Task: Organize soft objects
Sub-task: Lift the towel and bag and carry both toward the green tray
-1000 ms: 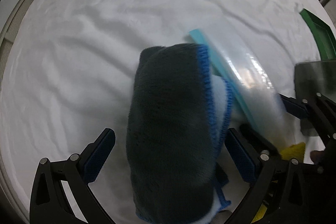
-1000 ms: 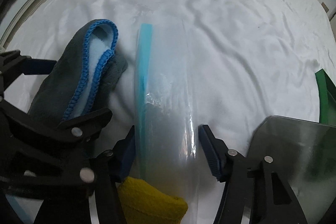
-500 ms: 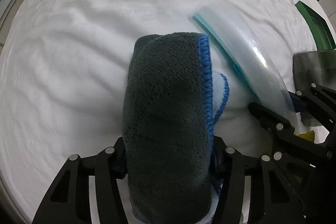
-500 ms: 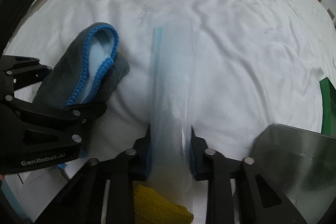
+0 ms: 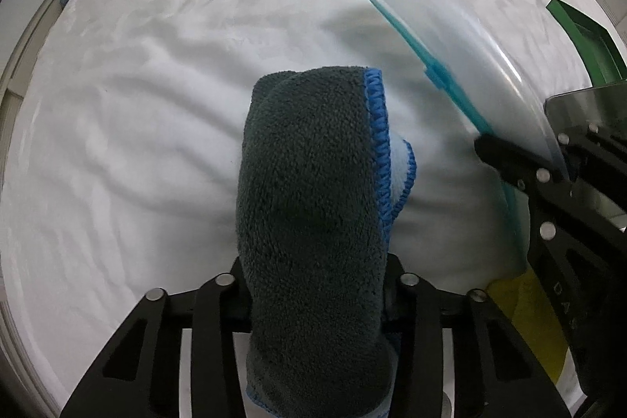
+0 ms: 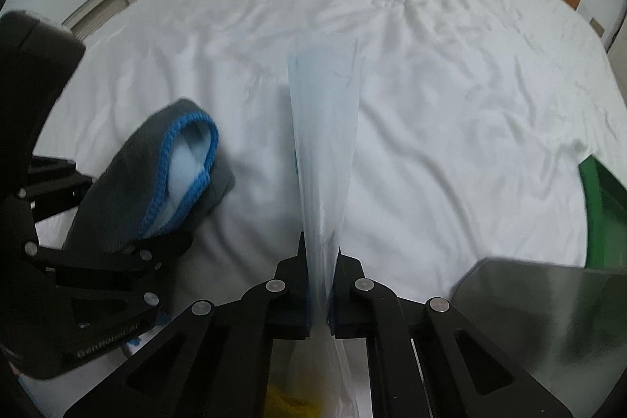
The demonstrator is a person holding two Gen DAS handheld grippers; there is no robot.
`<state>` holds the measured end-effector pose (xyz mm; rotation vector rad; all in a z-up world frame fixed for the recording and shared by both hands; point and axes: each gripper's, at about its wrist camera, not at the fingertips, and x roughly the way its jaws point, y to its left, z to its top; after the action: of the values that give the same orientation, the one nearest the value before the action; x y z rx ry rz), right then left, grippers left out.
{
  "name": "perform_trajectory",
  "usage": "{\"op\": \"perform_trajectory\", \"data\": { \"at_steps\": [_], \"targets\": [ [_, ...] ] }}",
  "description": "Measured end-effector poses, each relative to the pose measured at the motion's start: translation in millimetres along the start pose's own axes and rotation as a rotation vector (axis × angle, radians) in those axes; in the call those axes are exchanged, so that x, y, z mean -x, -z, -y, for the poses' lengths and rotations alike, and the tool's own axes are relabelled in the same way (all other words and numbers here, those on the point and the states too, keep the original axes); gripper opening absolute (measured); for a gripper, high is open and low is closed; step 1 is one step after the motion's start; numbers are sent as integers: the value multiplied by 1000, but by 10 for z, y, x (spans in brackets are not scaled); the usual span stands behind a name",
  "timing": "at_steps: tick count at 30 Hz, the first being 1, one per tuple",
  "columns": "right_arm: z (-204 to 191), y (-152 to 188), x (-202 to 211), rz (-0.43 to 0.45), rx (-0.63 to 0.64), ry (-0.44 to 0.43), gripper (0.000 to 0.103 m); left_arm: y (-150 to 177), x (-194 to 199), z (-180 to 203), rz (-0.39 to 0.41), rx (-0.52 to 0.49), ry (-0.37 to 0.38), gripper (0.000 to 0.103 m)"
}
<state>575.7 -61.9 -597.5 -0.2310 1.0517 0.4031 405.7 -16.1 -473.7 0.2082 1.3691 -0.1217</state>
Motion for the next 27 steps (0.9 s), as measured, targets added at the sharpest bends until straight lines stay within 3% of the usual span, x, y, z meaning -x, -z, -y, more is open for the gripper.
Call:
{"op": "perform_trajectory", "data": {
  "at_steps": [14,27],
  "targets": [
    [-89,-124,514,215,18,40,5,134,566,-49,144,66,8,29],
    [-35,-281,951,302,-9,34,5,221,811,-49,197,126,-8,29]
  ]
}}
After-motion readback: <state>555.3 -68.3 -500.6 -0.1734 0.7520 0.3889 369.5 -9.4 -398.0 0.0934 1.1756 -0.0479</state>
